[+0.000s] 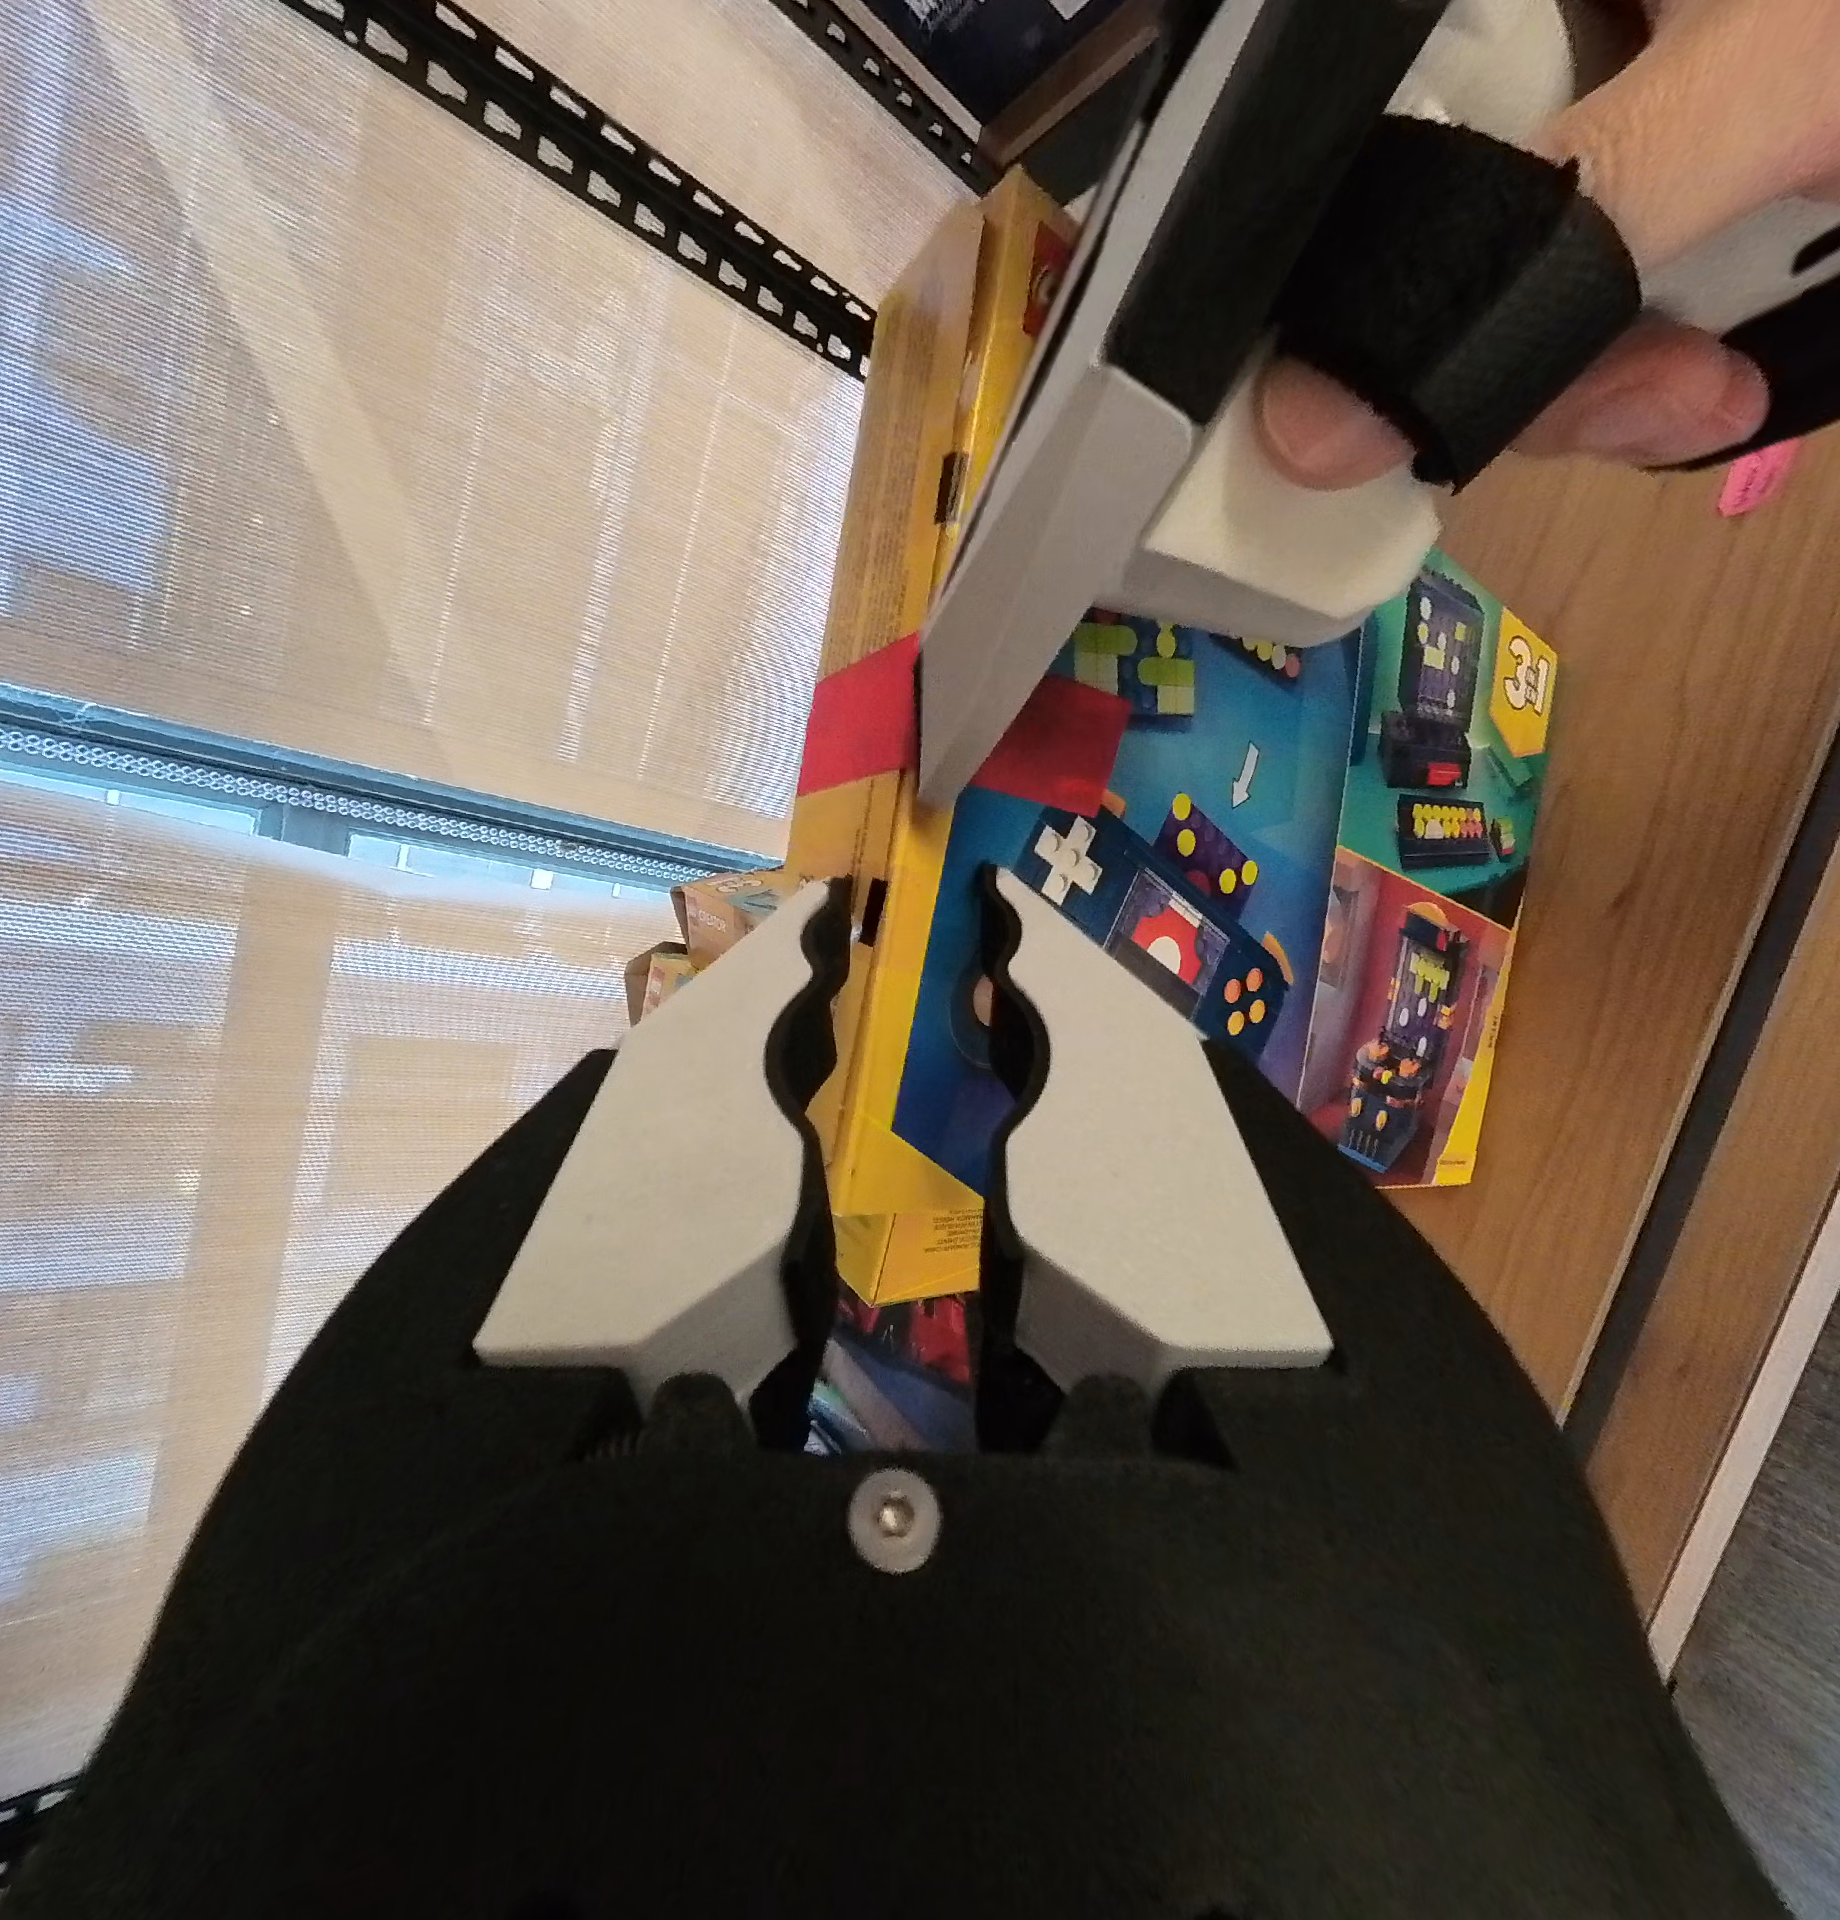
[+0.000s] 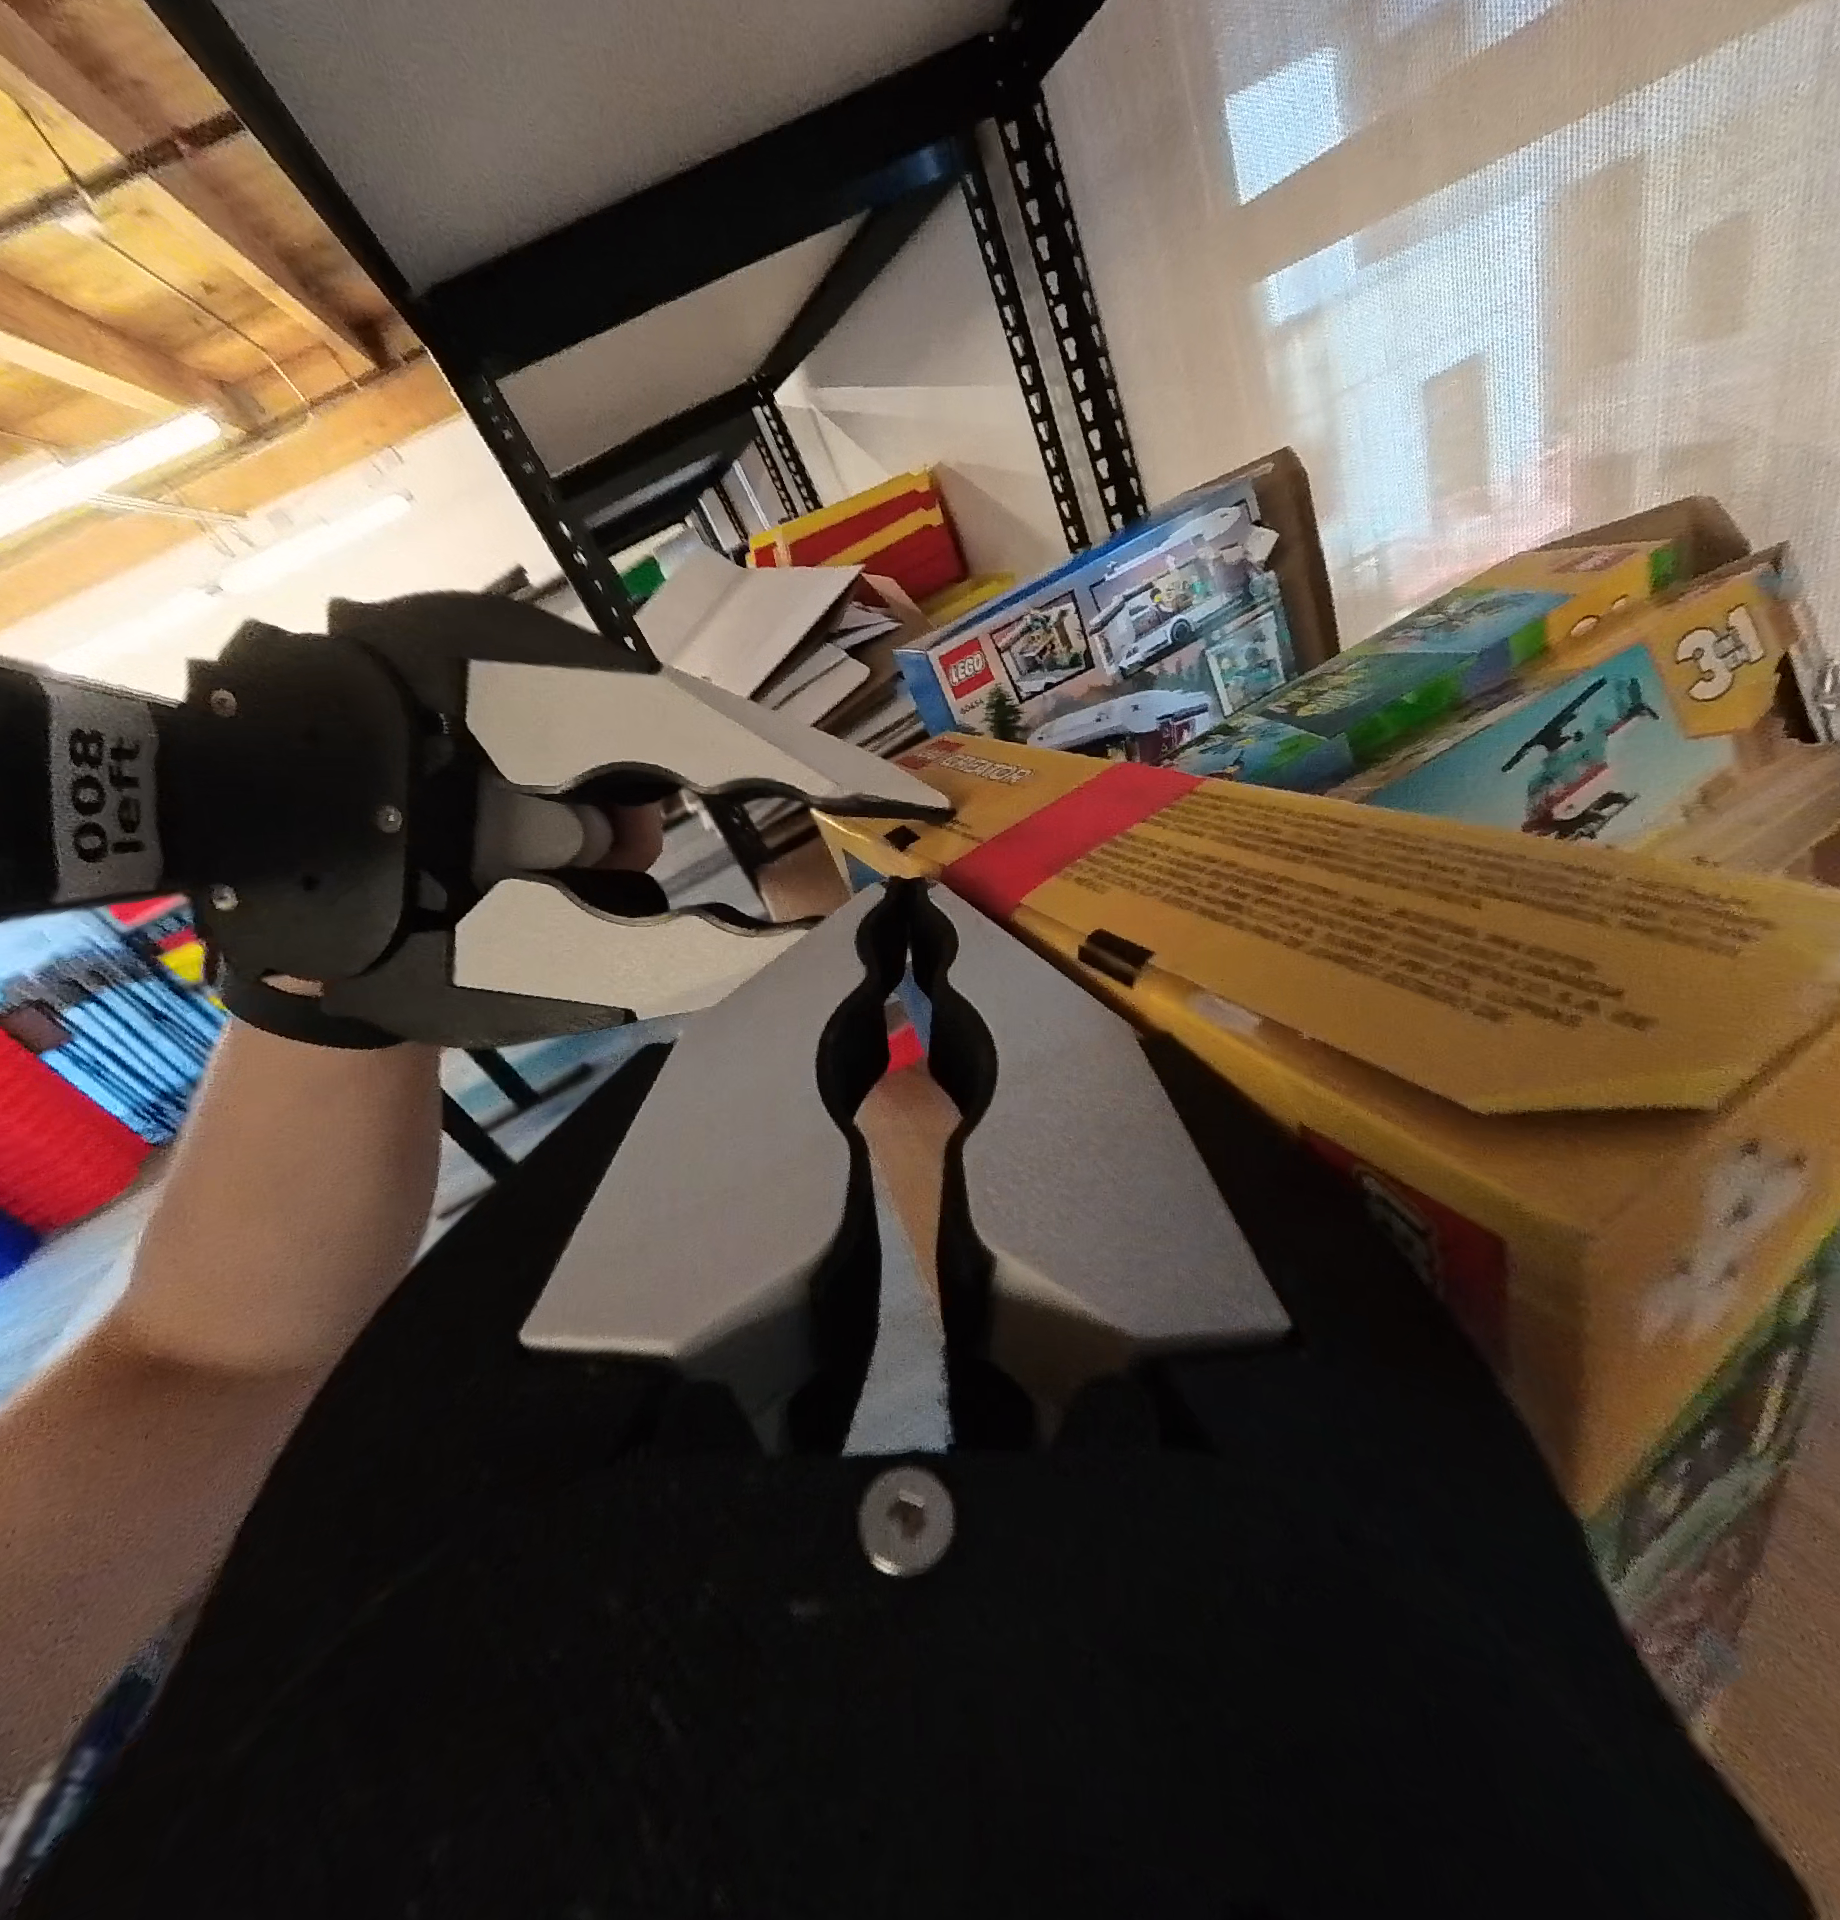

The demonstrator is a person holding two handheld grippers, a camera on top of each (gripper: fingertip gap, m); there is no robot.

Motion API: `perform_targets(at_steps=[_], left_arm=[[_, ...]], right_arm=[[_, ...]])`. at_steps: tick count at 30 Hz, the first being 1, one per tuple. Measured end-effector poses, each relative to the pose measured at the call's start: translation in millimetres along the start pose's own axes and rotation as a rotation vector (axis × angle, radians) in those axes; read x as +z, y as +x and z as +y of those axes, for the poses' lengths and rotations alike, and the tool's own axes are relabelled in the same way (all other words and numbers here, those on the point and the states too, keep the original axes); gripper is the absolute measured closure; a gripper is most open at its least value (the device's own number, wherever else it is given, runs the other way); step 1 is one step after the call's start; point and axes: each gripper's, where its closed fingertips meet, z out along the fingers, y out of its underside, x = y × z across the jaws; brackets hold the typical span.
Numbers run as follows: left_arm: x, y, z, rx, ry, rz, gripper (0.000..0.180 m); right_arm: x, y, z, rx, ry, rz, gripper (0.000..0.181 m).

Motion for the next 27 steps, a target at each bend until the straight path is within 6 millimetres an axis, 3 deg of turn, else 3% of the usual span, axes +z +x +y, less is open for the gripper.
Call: perform_targets(at_steps=[9, 16, 21, 25, 27], left_arm=[[0.4, -0.1, 0.5, 0.022, -0.035, 0.011, 0.156], [-2.5, 2.5, -0.4, 0.041, -0.036, 0.006, 0.157], [-1.6, 1.7, 0.1, 0.037, -0.042, 0.001, 0.157], [-0.1, 0.3, 0.6, 0.037, -0.047, -0.003, 0.157], [0.2, 0.2, 0.7, 0.038, -0.047, -0.002, 0.157]], right_arm=[[-9.3, 12.4, 25.7, 0.153, 0.011, -0.078, 0.181], [-7.6, -0.9, -2.8, 0.074, 0.015, -0.060, 0.181], [-6.3, 3.3, 8.8, 0.043, -0.038, -0.051, 0.181], [-9.1, 16.0, 34.4, 0.096, -0.034, -0.068, 0.181], [-9.1, 16.1, 33.5, 0.123, -0.014, -0.083, 0.181]])
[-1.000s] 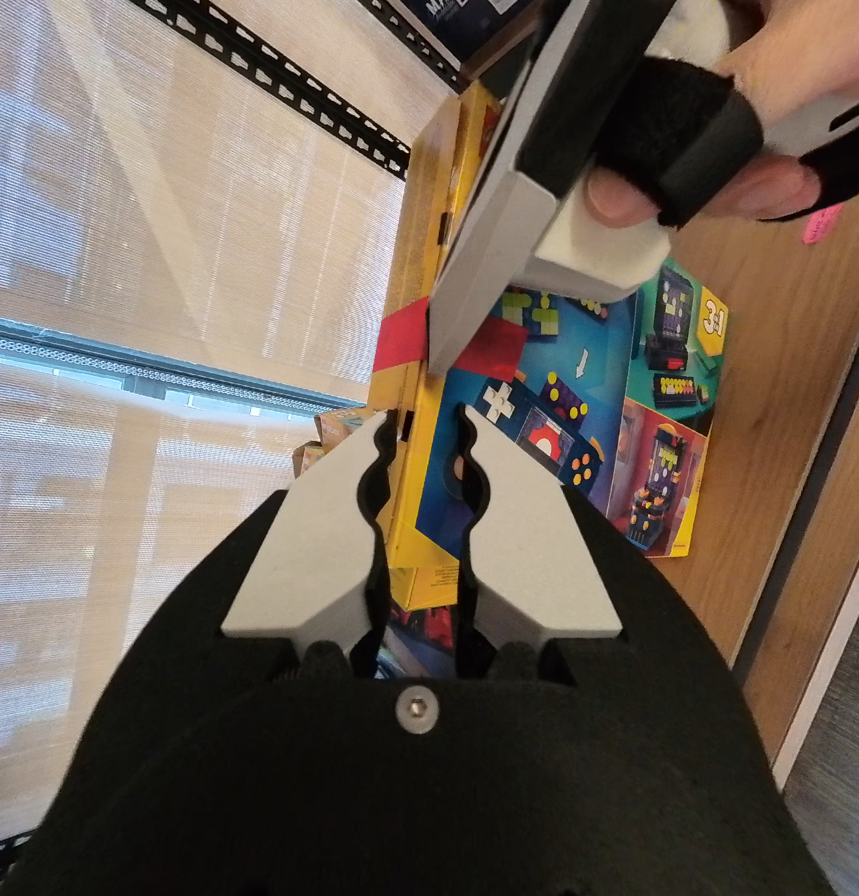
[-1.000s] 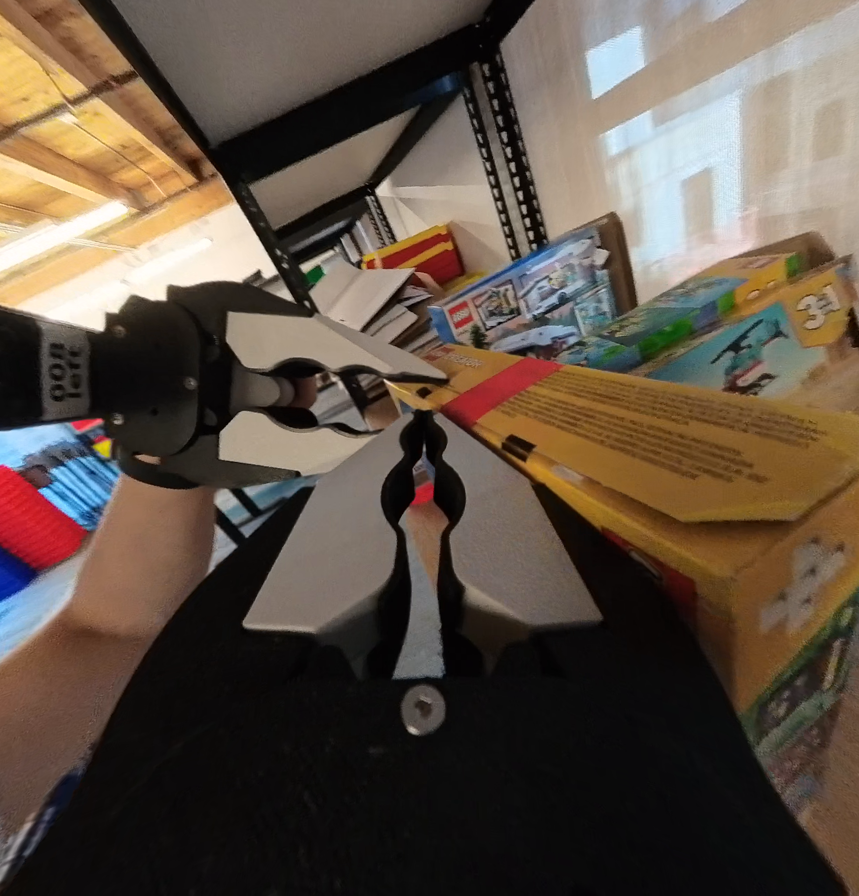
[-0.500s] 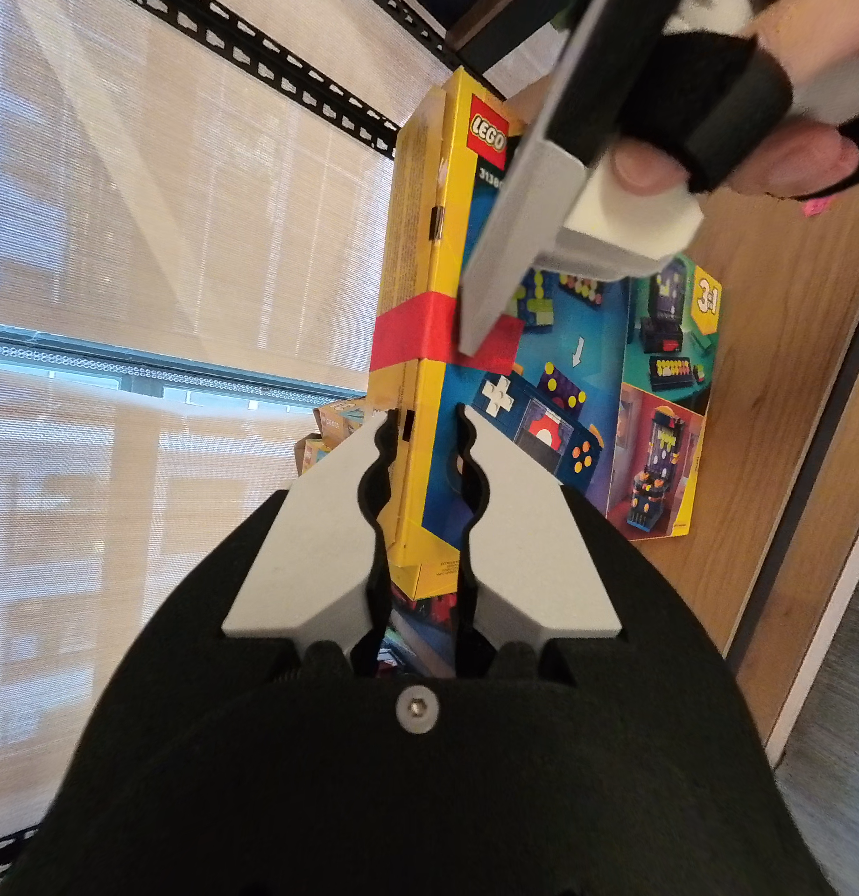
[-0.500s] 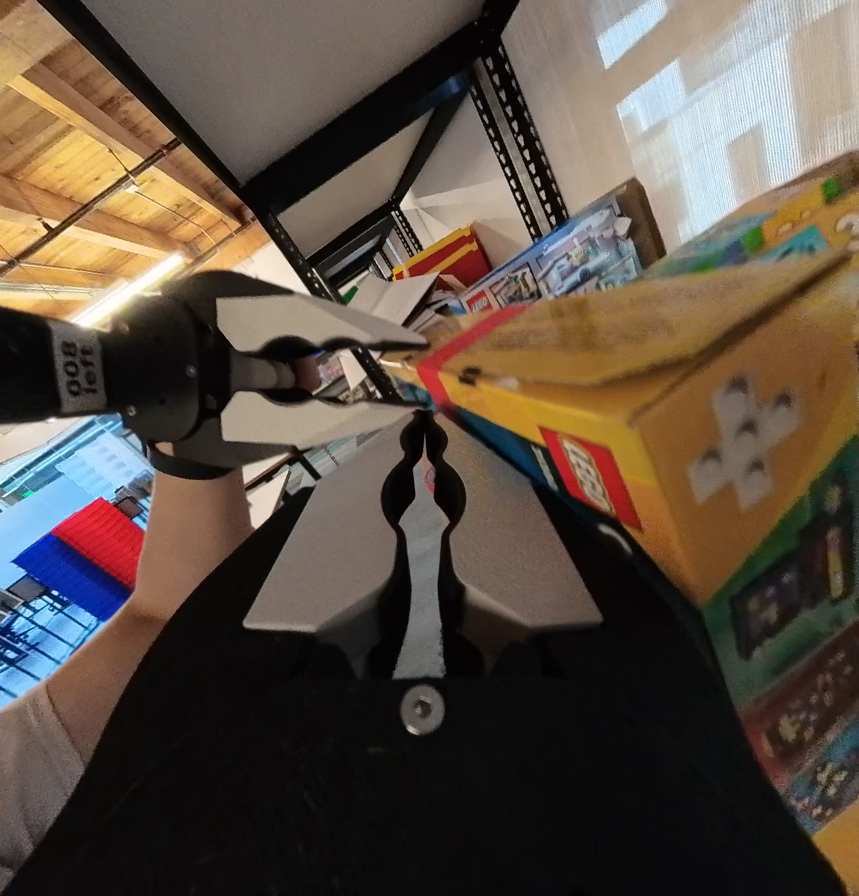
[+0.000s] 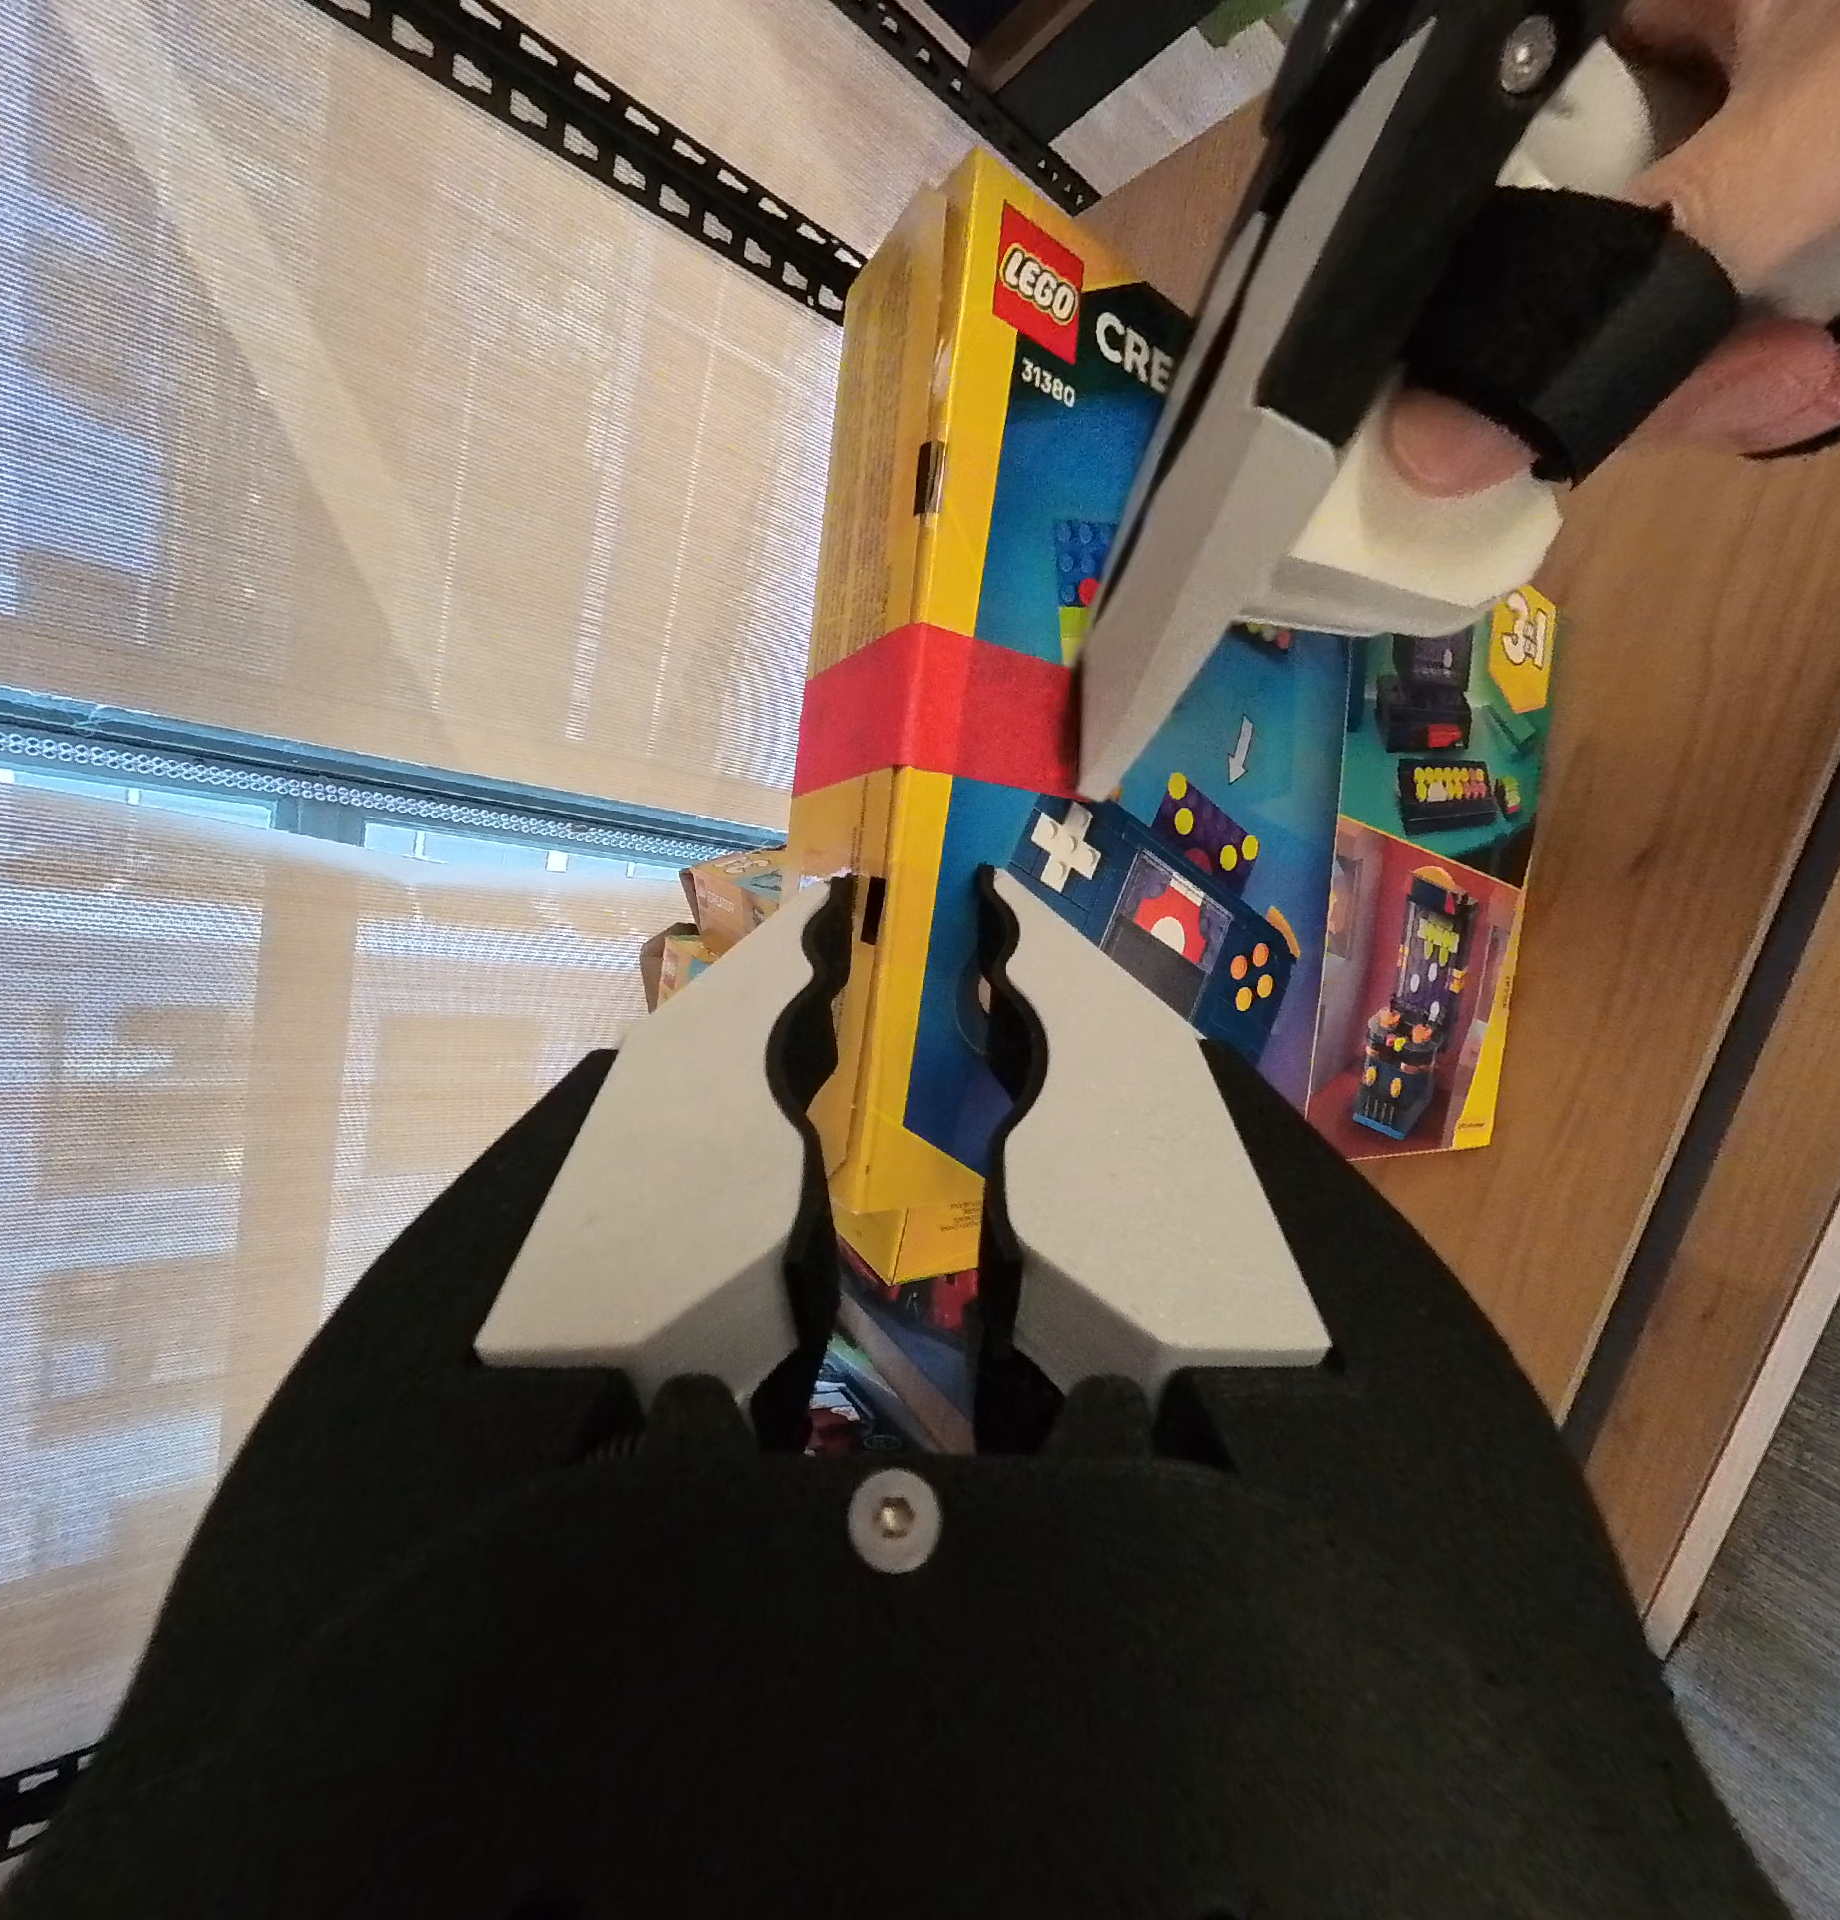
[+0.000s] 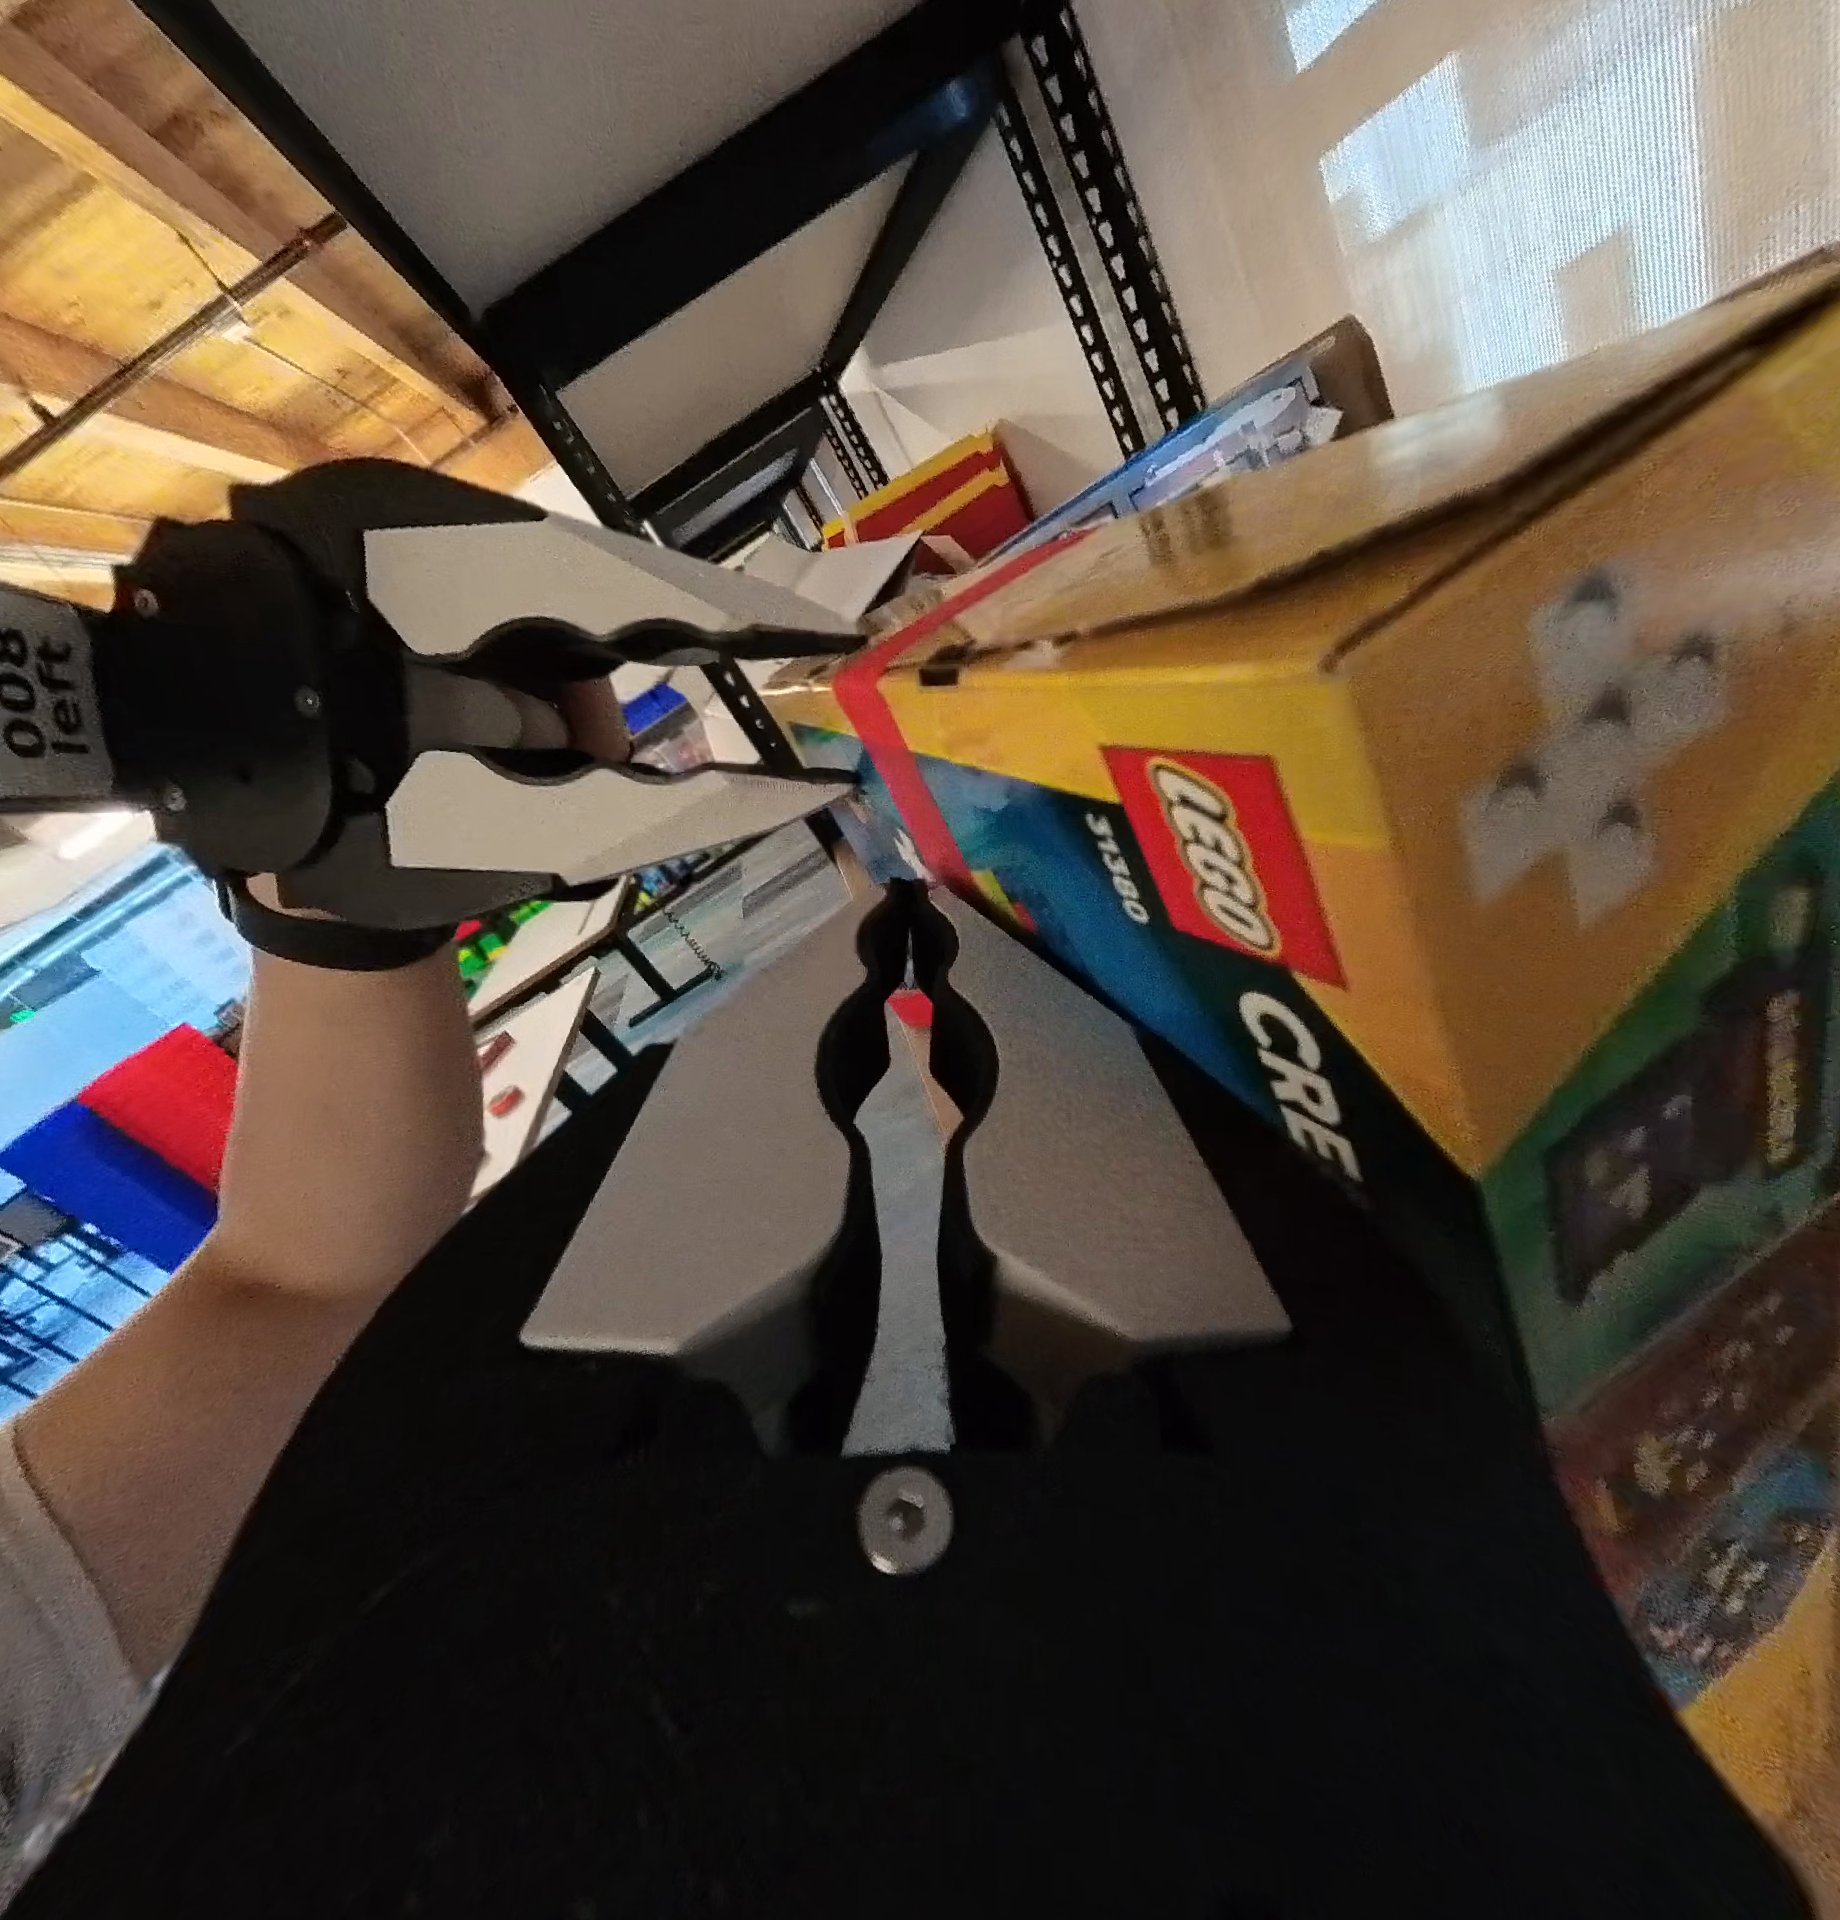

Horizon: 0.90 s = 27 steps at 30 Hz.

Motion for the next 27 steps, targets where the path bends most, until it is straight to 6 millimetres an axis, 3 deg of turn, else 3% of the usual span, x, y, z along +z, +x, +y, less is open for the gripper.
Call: perform_targets(at_steps=[5, 7, 10, 15, 18, 23, 27], left_arm=[[-0.7, 0.5, -0.3, 0.003, 0.004, 0.001, 0.157], [-0.5, 0.4, -0.2, -0.003, 0.007, 0.000, 0.157], [-1.0, 0.7, -0.5, -0.005, 0.008, 0.000, 0.157], [1.8, -1.4, 0.5, -0.006, -0.002, -0.013, 0.157], [2.8, -2.2, 0.7, -0.004, -0.009, -0.013, 0.157], [2.4, -1.7, 0.5, 0.004, -0.017, -0.016, 0.157], [2.6, -2.0, 0.6, -0.005, -0.016, -0.018, 0.157]], right_arm=[[-1.6, -16.5, -38.0, -0.042, 0.061, 0.000, 0.181], [-0.6, -17.9, -42.8, -0.055, 0.043, 0.015, 0.181], [-1.4, -15.4, -35.0, -0.081, 0.028, 0.017, 0.181], [-1.1, 8.5, 10.4, -0.055, -0.034, -0.001, 0.181], [0.8, 7.9, 8.1, -0.033, -0.012, -0.026, 0.181], [12.1, -10.8, -18.7, -0.123, 0.013, -0.023, 0.181], [6.7, -1.8, -5.1, -0.134, -0.029, -0.011, 0.181]])
